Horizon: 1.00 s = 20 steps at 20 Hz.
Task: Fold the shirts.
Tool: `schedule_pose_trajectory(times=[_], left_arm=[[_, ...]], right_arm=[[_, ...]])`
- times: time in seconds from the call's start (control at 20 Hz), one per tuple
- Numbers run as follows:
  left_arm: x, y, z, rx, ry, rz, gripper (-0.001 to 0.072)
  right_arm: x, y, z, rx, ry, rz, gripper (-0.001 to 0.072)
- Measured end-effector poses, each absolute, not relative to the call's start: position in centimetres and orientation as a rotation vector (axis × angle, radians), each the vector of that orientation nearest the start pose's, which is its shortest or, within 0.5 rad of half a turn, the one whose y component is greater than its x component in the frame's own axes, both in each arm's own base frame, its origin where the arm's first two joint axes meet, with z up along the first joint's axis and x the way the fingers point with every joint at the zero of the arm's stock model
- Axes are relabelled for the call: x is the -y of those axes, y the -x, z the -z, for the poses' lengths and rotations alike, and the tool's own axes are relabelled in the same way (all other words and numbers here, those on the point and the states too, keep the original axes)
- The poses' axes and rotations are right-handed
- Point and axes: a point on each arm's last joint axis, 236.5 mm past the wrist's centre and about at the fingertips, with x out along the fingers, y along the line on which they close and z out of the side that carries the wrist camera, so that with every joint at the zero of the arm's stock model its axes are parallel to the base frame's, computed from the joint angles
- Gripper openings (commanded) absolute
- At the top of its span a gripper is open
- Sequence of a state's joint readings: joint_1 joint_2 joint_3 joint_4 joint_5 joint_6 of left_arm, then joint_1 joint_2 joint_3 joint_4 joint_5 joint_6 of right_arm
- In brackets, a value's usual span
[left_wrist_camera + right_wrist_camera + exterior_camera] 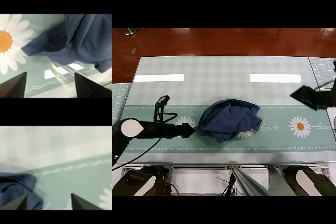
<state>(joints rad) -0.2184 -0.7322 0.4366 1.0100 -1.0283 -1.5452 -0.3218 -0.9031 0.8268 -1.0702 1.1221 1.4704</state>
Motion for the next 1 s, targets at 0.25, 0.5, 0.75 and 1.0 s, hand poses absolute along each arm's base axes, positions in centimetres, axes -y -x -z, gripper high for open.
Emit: schedule_pose_trajectory(times=[0.25,0.5,0.75,1.0], left_arm=[[18.7,-19.0,6.0,-1.354,0.573,0.493,0.0706],[23.2,-19.4,7.5,-1.324,0.633,0.605,0.0652],[25.5,-21.2,7.8,-1.274,0.633,0.639,0.0029],[26.4,-22.8,5.9,-1.226,0.640,0.700,0.0029]], right_arm=[[-1.7,-27.8,1.5,-1.125,-0.715,-0.039,0.0618],[-3.8,-27.6,3.0,-1.117,-0.734,-0.075,0.0618],[-5.6,-28.0,4.1,-1.144,-0.789,-0.108,0.0618],[-7.0,-29.8,5.5,-1.178,-0.885,-0.155,0.0618]])
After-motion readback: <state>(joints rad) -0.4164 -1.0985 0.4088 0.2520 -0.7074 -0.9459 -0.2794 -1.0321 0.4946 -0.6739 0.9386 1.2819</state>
